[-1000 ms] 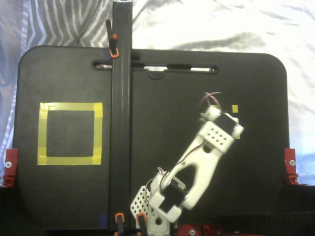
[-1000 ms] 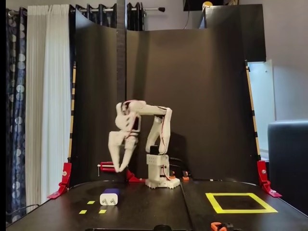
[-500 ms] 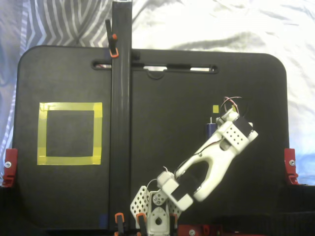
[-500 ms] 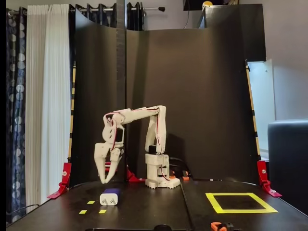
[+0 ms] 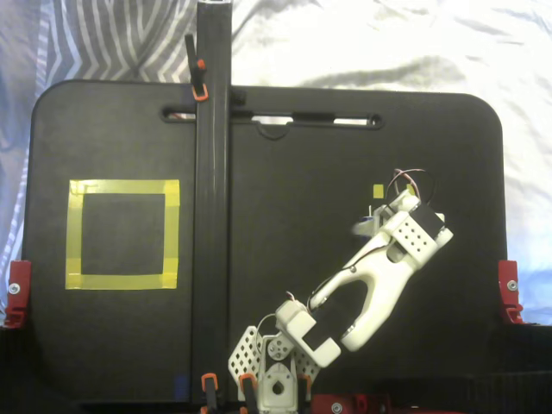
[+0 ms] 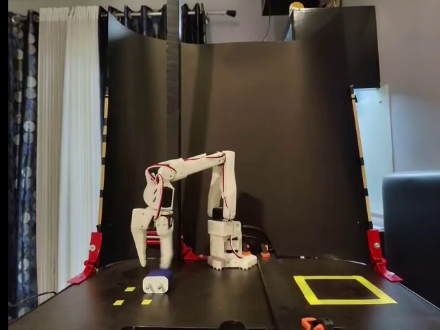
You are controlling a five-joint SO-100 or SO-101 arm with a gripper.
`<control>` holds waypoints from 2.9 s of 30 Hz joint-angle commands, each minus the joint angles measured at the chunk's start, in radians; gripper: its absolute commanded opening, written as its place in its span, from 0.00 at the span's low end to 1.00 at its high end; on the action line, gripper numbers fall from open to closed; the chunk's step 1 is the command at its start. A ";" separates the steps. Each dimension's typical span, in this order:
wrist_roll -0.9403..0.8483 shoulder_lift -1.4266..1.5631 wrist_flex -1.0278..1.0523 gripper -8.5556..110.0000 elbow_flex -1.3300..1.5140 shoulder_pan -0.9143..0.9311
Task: Grasp a block and put it in the designated area.
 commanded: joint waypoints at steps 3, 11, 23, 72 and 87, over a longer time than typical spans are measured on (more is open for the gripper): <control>-0.020 -0.002 -0.008 0.38 -0.035 0.018; -0.025 -0.046 -0.037 0.38 -0.034 0.029; -0.026 -0.184 -0.153 0.38 -0.034 0.015; 0.101 0.094 0.044 0.21 -0.005 -0.123; 0.479 0.106 0.058 0.21 -0.060 -0.396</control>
